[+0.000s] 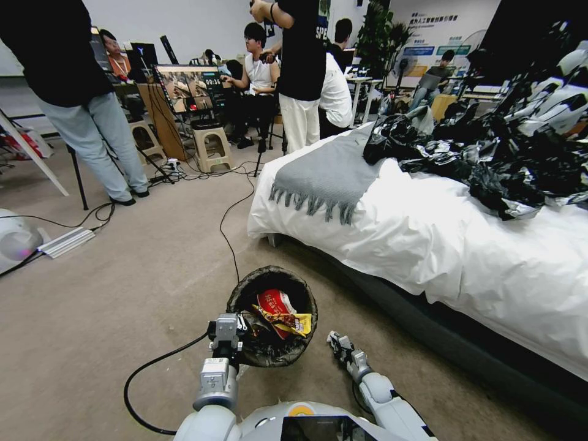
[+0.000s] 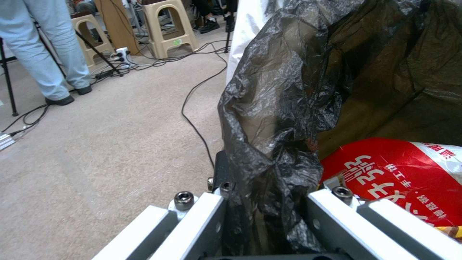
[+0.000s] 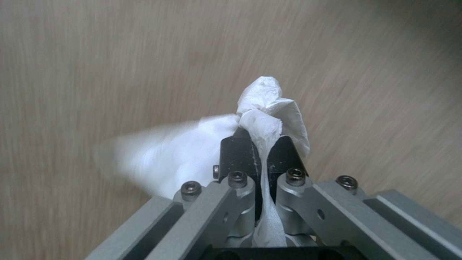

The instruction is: Pick up the trash bin, then pick up the garbage from the floor and place it into the trash bin.

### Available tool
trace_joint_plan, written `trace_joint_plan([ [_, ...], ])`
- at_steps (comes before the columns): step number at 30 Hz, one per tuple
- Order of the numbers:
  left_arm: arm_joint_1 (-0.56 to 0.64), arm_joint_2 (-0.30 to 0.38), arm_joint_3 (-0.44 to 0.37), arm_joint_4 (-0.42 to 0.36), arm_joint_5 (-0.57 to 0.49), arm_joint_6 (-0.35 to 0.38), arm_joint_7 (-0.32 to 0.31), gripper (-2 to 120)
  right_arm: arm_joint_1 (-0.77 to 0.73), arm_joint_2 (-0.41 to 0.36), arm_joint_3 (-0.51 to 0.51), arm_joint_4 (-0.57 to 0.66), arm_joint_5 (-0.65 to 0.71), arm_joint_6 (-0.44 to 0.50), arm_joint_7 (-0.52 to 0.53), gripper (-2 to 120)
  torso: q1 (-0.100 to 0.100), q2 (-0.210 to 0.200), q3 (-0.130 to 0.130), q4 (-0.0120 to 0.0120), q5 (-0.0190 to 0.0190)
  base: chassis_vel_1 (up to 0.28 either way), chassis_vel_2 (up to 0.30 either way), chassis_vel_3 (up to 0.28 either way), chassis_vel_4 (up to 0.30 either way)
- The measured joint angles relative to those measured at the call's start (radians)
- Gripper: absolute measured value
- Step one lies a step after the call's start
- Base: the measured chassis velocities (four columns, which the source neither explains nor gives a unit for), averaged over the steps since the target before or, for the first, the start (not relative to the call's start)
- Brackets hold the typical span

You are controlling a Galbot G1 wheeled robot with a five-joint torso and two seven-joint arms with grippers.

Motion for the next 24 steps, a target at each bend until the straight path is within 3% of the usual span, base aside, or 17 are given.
trace_joint_plan([
  [9,-0.004,0.002,-0.005,0.002,-0.007,0.001,0.0,0,-0.03,-0.012,0.076,0.204,0.01,0.096,0.078,0,0.0,0.0,0.0,0.0005,0.0001,0.0,0.0,0.0,0.0],
  [14,-0.003,0.006,-0.006,0.003,-0.011,0.002,0.0,0,-0.042,-0.034,0.097,0.42,0.025,0.172,0.101,0,0.0,0.0,0.0,0.0007,0.0002,0.0,0.0,0.0,0.0],
  [18,-0.005,0.008,-0.007,0.007,-0.012,0.003,0.0,0,-0.044,-0.056,0.094,0.627,0.046,0.237,0.046,0,0.0,0.0,0.0,0.0009,0.0002,0.0,0.0,0.0,0.0],
  [22,-0.007,0.008,-0.006,0.009,-0.012,0.003,0.0,0,-0.051,-0.068,0.077,0.718,0.056,0.256,0.01,0,0.0,0.0,0.0,0.0009,0.0001,0.0,0.0,0.0,0.0],
  [24,-0.007,0.008,-0.004,0.011,-0.012,0.003,0.0,0,-0.074,-0.09,0.035,0.831,0.069,0.275,-0.048,0,0.0,0.0,0.0,0.0009,0.0,0.0,0.0,0.0,0.0],
])
